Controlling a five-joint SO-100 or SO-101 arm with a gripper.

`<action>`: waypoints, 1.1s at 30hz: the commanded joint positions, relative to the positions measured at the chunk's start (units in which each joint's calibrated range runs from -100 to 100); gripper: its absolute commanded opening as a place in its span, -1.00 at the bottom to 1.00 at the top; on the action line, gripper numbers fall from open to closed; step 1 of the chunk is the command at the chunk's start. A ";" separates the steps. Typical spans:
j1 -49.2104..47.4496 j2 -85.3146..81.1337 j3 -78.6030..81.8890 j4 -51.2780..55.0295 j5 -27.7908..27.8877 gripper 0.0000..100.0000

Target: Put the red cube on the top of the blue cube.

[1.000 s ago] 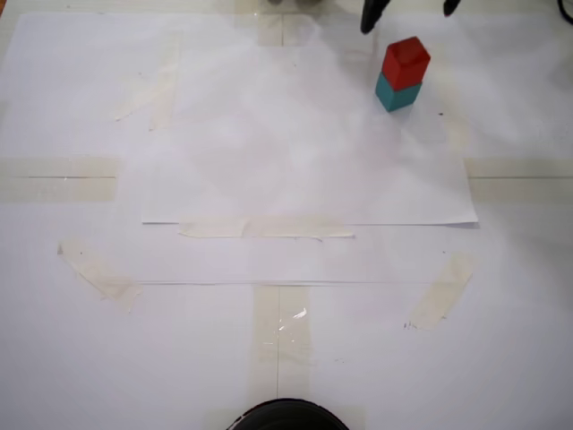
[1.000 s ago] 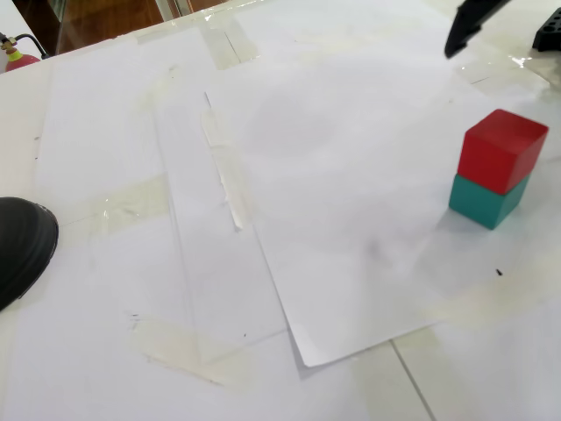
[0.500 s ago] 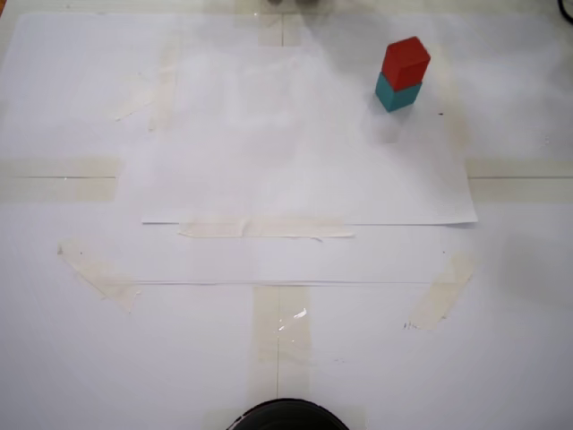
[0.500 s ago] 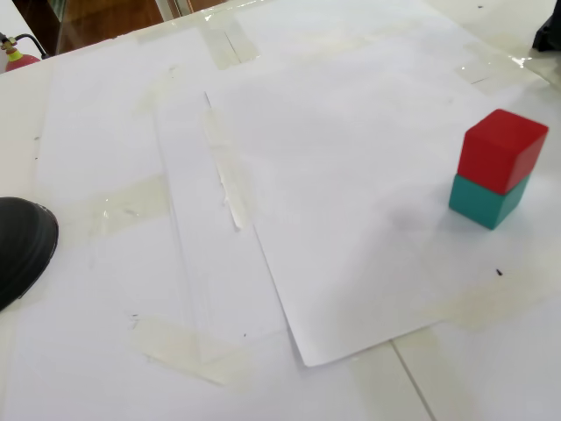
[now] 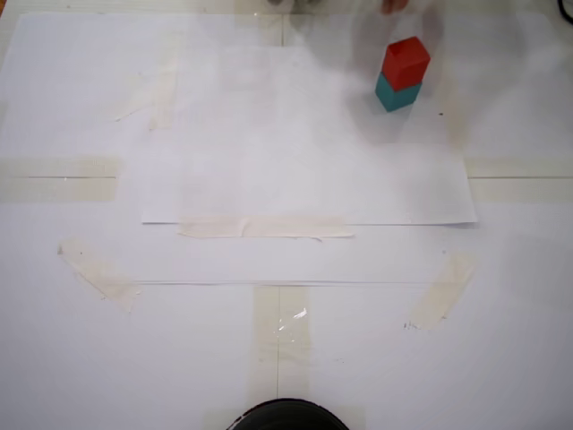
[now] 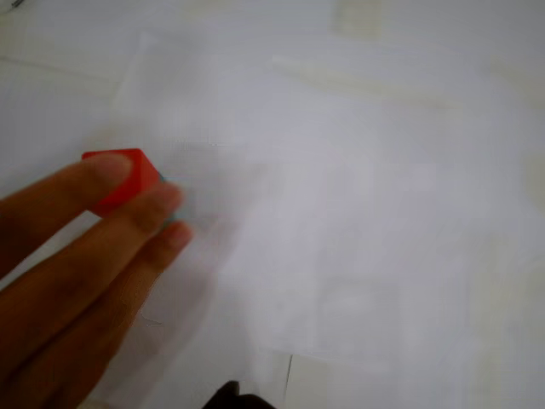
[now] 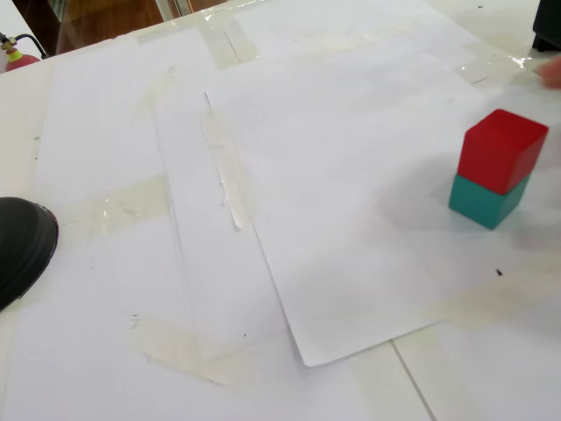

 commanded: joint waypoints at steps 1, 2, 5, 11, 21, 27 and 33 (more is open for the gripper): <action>2.29 -11.57 6.97 -3.84 -0.05 -0.99; 2.59 -11.65 7.60 -5.15 -0.05 -0.99; 3.65 -11.40 9.06 -8.16 -0.24 -0.99; 4.64 -11.65 12.87 -12.89 -2.15 -0.99; 3.88 -11.65 27.49 -24.80 -4.93 -0.99; 4.18 -11.65 28.67 -24.88 -4.93 -0.99; 3.65 -11.65 29.76 -26.10 -5.13 -0.99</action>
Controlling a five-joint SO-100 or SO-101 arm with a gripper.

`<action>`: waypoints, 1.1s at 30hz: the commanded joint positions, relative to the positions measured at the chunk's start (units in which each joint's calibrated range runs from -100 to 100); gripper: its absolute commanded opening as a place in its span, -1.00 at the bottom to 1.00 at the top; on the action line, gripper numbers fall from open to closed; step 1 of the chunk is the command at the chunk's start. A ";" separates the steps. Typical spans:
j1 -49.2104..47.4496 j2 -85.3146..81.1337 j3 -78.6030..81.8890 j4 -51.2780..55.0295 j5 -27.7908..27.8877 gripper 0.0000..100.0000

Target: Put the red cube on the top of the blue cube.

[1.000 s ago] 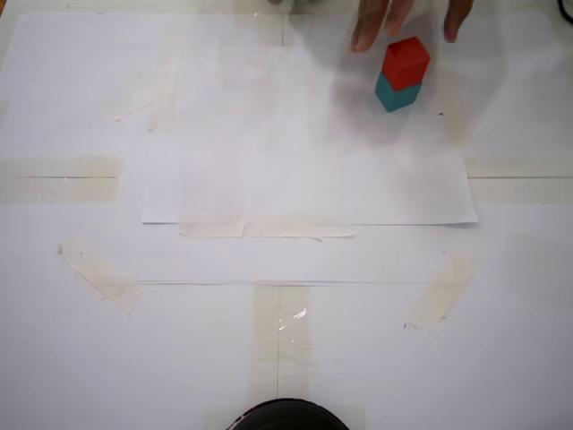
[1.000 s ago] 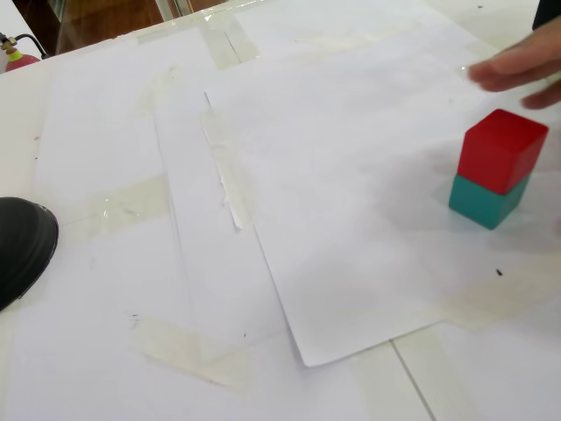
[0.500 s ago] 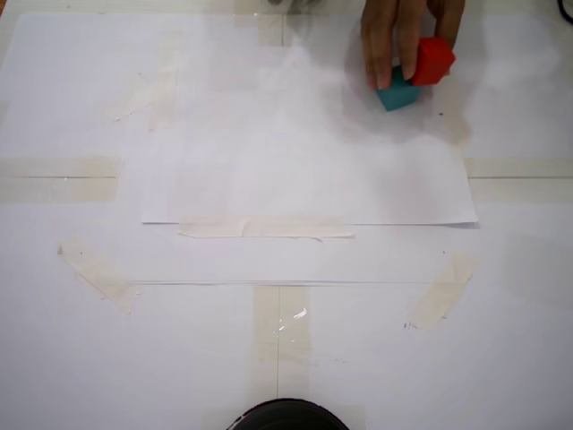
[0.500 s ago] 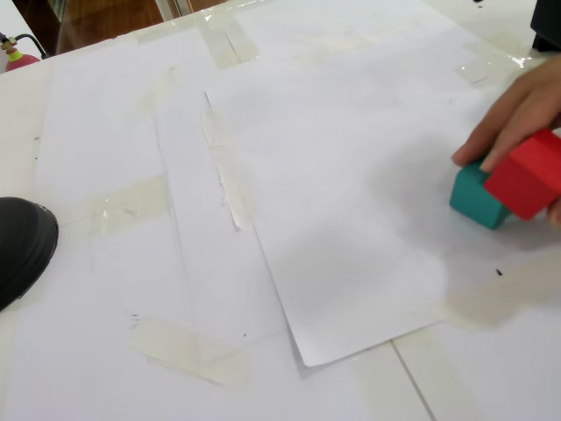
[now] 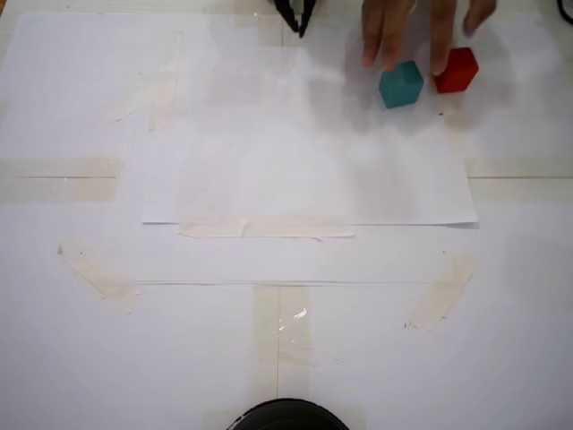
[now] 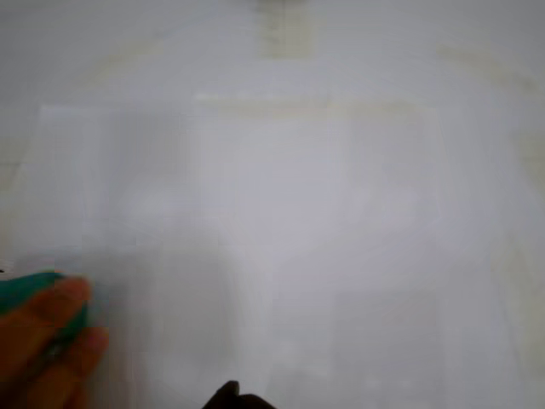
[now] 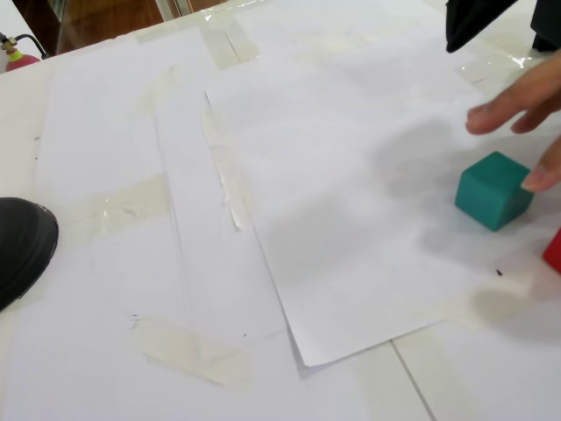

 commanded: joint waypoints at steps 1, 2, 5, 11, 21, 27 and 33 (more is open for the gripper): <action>-0.44 -0.03 -0.07 -1.70 -0.39 -0.99; -0.44 -0.03 -0.25 -1.38 -0.39 -0.99; -0.44 -0.03 -0.25 -1.38 -0.34 -0.99; -0.81 -0.03 -0.16 -1.86 -0.39 -0.99; -0.59 -0.03 -0.16 -0.89 -0.54 -0.99; -0.66 -0.03 -0.16 -0.48 -0.73 -1.00; 0.32 -0.03 0.48 0.50 -0.83 -1.00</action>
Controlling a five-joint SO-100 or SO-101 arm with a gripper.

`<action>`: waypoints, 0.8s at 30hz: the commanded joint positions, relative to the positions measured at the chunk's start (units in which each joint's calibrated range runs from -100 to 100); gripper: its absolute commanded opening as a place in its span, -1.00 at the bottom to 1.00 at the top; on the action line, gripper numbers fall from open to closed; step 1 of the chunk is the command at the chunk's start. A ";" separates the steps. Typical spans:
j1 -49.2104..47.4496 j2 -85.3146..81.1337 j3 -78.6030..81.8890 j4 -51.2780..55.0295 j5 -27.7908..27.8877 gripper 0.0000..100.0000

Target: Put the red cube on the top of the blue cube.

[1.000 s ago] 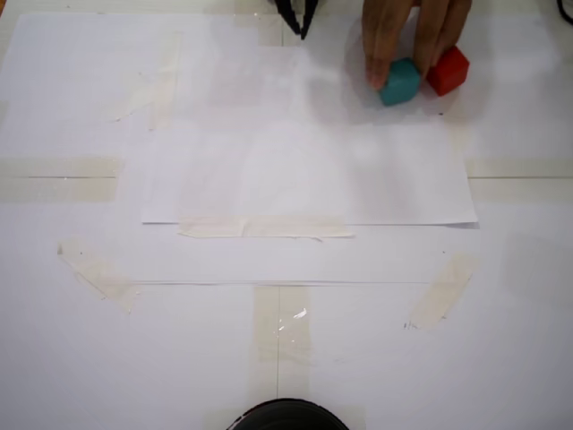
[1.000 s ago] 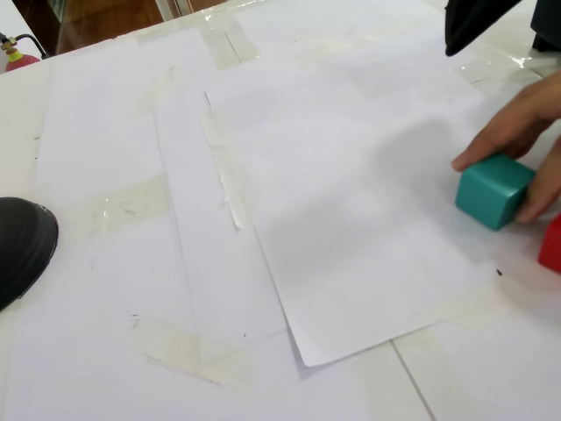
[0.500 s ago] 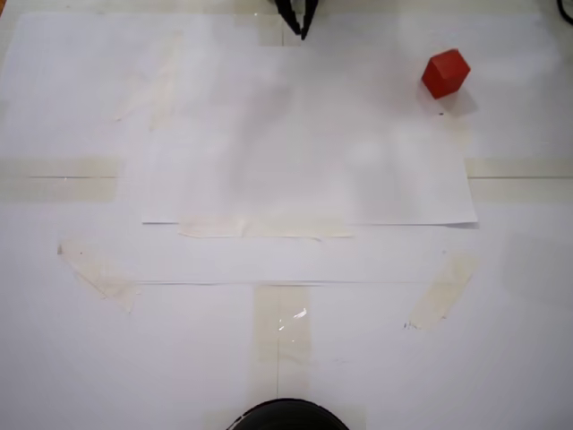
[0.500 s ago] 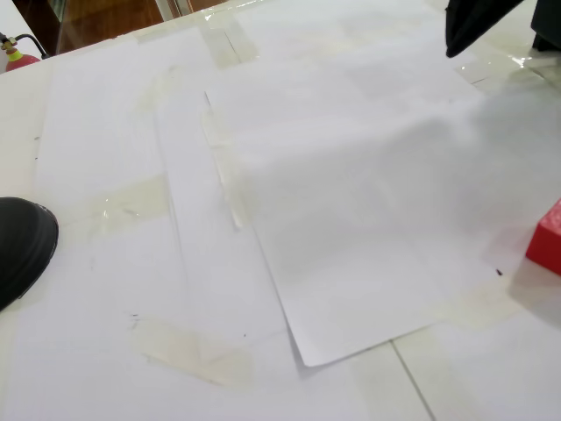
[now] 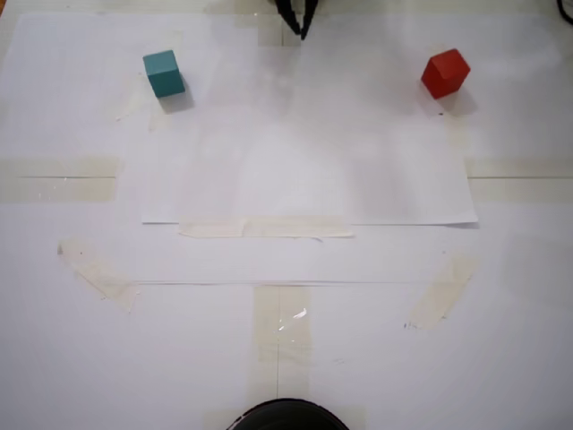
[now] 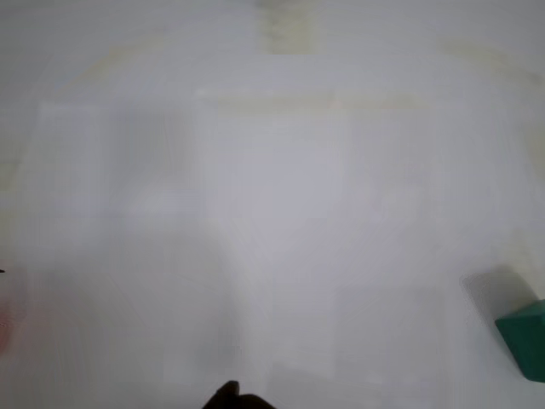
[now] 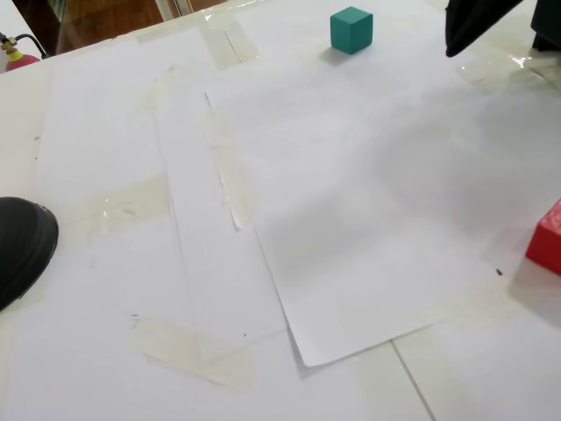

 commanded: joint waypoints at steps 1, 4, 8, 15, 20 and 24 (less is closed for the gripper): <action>0.61 -0.20 0.02 0.83 -0.39 -1.00; 0.46 -0.20 0.21 0.58 -0.29 -1.00; 0.23 -0.20 1.39 0.42 -0.49 -1.00; -0.22 -0.20 2.93 -1.29 -0.98 -1.00; -1.43 -0.20 3.20 -2.60 -1.61 -1.00; -1.21 -0.20 2.75 -2.27 -1.27 -1.00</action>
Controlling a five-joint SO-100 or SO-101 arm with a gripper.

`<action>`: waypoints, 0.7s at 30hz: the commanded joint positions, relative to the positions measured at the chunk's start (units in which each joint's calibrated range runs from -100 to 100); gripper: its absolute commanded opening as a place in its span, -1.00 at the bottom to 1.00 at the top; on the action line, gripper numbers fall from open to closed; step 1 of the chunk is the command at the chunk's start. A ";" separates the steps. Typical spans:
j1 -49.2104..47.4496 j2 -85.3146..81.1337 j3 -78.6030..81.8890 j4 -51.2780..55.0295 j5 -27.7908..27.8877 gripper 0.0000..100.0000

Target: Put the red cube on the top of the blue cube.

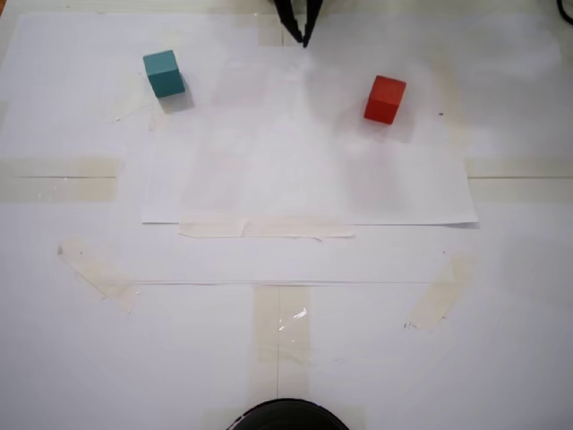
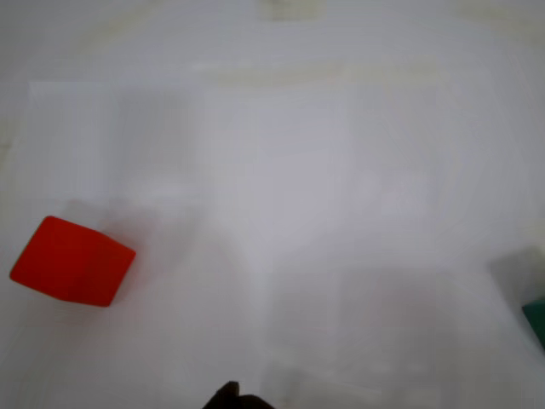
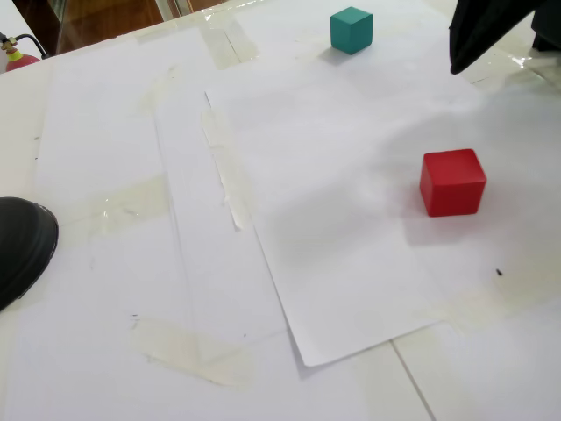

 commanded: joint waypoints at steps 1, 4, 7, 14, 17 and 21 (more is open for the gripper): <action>-0.03 -0.64 -0.69 -0.81 0.00 -1.00; 0.12 -0.64 -0.78 -0.81 0.10 -1.00; 0.12 -0.64 -1.41 -0.73 0.20 -1.00; 0.65 -0.64 -2.05 0.74 0.24 -1.00; 0.88 -0.64 -2.59 1.39 0.34 -1.00; 1.03 -0.64 -2.77 1.64 0.39 -1.00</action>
